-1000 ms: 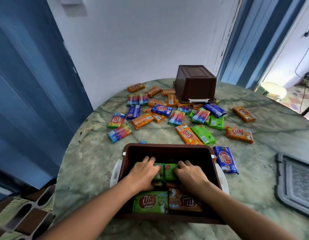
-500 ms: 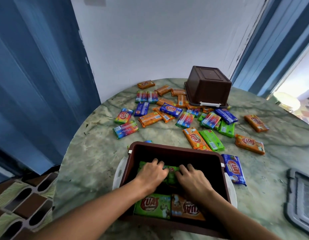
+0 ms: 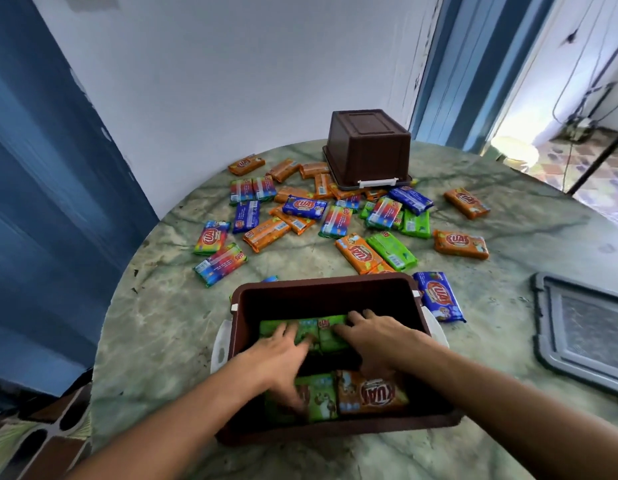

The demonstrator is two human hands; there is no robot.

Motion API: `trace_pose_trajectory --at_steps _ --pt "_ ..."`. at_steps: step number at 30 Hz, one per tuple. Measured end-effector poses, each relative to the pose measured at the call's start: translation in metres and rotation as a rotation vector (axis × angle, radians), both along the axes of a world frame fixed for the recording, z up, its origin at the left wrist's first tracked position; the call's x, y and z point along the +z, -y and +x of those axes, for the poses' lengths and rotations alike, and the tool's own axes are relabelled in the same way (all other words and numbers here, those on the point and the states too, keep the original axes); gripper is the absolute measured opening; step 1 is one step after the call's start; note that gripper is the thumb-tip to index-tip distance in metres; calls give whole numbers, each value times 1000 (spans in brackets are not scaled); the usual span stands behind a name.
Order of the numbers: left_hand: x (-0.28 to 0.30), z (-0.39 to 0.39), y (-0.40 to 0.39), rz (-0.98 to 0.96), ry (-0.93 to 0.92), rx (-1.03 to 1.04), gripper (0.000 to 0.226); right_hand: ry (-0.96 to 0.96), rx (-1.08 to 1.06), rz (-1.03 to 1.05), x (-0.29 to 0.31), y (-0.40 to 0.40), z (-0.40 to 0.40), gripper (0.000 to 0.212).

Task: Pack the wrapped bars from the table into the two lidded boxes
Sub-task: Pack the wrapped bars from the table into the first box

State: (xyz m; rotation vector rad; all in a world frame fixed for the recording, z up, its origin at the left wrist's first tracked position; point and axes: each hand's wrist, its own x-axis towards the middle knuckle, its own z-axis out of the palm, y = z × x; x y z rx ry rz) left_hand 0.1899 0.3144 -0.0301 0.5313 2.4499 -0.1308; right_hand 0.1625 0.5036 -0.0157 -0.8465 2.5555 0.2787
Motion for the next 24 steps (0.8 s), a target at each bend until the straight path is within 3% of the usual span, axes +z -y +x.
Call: trace_pose_trajectory --at_steps 2,4,10,15,19,24 --pt "-4 8 5 -17 -13 -21 122 86 18 68 4 -5 7 98" --pt "-6 9 5 -13 -68 -57 122 39 70 122 -1 -9 13 108" --pt "-7 -5 10 90 -154 -43 98 -24 116 0 -5 -9 -3 83" --pt "-6 11 -7 -76 -145 -98 127 -28 109 105 -13 -15 9 114" --pt "-9 12 -15 -111 -202 -156 128 -159 152 96 -24 -10 18 92" --pt "-10 6 -12 -87 -230 -181 123 -168 182 81 -24 -8 12 92"
